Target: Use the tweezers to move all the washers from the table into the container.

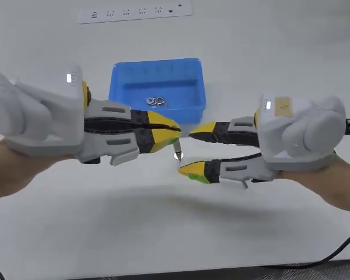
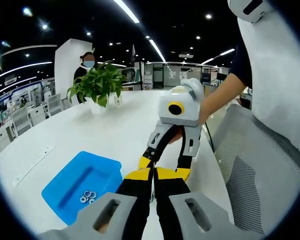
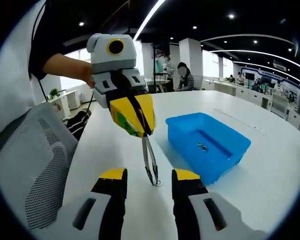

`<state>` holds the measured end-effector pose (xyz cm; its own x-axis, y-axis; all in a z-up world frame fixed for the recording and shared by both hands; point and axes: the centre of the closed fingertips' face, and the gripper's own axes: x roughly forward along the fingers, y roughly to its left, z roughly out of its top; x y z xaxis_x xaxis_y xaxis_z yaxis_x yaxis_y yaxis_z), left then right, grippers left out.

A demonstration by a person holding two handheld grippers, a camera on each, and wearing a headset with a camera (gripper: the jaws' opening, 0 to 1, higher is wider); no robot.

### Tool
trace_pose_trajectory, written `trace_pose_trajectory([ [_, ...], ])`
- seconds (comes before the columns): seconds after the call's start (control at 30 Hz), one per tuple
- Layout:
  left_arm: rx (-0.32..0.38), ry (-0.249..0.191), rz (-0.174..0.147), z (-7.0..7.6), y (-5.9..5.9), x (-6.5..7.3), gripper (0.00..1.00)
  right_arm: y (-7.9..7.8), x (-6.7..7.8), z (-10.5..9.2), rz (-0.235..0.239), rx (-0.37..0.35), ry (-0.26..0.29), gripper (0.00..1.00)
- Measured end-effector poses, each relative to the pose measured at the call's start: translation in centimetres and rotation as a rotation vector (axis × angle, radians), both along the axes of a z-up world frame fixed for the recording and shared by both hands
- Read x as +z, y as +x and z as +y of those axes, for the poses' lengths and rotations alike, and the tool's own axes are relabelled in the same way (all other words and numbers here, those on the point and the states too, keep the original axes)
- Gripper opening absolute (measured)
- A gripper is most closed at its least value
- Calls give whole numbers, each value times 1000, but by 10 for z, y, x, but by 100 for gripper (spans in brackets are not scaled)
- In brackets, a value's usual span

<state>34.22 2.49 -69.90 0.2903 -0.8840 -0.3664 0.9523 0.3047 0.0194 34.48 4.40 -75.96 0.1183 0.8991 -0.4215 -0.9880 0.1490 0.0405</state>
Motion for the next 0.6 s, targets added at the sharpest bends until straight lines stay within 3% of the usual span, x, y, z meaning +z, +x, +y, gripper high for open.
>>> trace_pose_trajectory([
  [0.13,-6,-3,1,-2,0,-1,4,-1,-4,6,9,47,-10,25],
  [0.23,-12,0,1,-3,0,-1,4,-5,-9,10,-14,118,-47,21],
  [0.37,-24,4,2,-5,0,-2,4,-5,-12,13,-43,173,-82,18],
  [0.6,-29,1,5,-6,1,-2,4,-2,-14,16,-33,270,-105,12],
])
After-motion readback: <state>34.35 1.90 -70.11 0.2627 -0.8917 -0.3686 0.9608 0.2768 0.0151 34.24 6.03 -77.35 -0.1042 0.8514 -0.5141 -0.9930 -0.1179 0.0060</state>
